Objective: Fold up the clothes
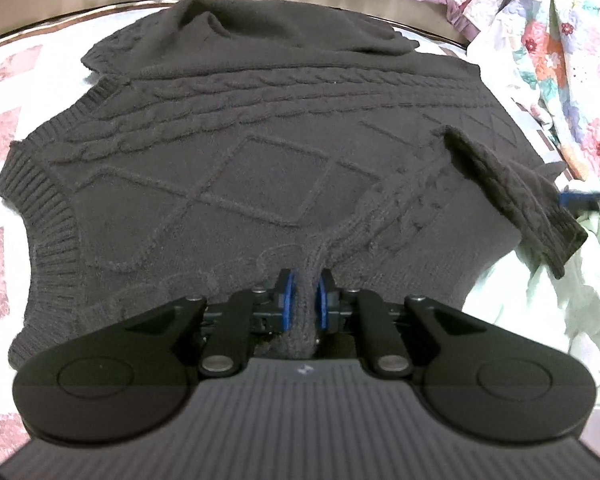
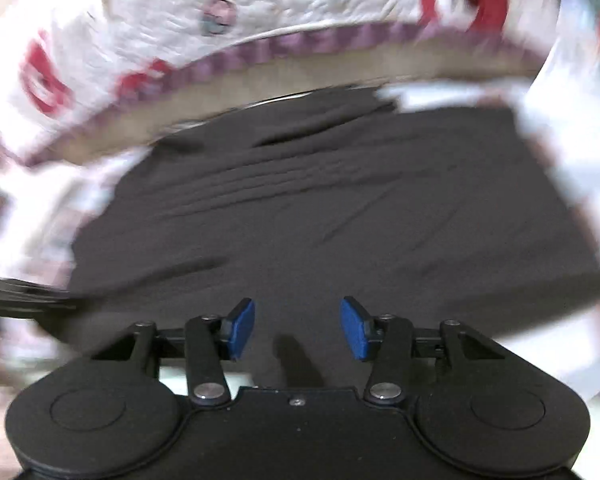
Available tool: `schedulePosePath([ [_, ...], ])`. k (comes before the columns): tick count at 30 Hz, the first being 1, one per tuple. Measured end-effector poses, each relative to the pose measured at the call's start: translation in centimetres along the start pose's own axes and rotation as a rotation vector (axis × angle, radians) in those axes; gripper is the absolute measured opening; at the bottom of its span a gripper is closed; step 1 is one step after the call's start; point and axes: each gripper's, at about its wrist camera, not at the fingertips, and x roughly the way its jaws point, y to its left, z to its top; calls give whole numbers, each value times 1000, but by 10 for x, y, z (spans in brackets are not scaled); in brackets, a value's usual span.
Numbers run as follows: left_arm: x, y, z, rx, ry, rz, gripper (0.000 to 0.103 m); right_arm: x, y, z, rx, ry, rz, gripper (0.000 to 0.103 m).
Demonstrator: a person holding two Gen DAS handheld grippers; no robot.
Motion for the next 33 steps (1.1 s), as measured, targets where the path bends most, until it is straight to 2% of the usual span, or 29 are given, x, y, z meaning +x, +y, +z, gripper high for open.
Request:
schedulePosePath([
  [3,0,-2,0,15,0,5,11,0,8,-23,-24,43,88,68],
  [5,-1,-3,0,17,-5,4,11,12,19,-32,-116,56,6,65],
  [7,-2,-3,-1,18,-10,3,11,17,27,-34,-185,44,-65,15],
  [8,-2,-3,-1,19,-12,3,10,12,28,-31,-195,20,-77,15],
  [14,-15,-5,1,18,-69,4,9,-78,13,42,-113,-316,-86,14],
  [16,-18,-2,1,5,-86,5,9,-96,10,77,-128,-385,-92,9],
  [19,-27,10,3,-57,-130,-6,9,-100,8,131,-164,-417,-121,9],
  [21,-33,20,4,-109,-159,-12,9,-92,8,162,-204,-418,-142,9],
  [23,-32,31,5,-160,-151,3,9,-75,6,189,-222,-403,-135,9],
  [25,-18,38,4,-191,-88,39,13,-42,3,211,-225,-301,-116,10],
  [26,-10,42,4,-207,-55,57,17,-16,1,217,-222,-239,-148,11],
  [27,-3,45,4,-222,-22,75,18,9,1,218,-215,-186,-201,28],
  [28,4,49,3,-237,11,93,19,32,1,216,-209,-133,-258,39],
  [29,4,51,5,-252,10,83,21,53,0,212,-184,-102,-316,40],
  [30,1,53,5,-268,2,72,25,71,-2,205,-128,-69,-335,40],
  [33,-3,59,3,-303,-7,40,28,93,-11,176,123,-17,-186,40],
])
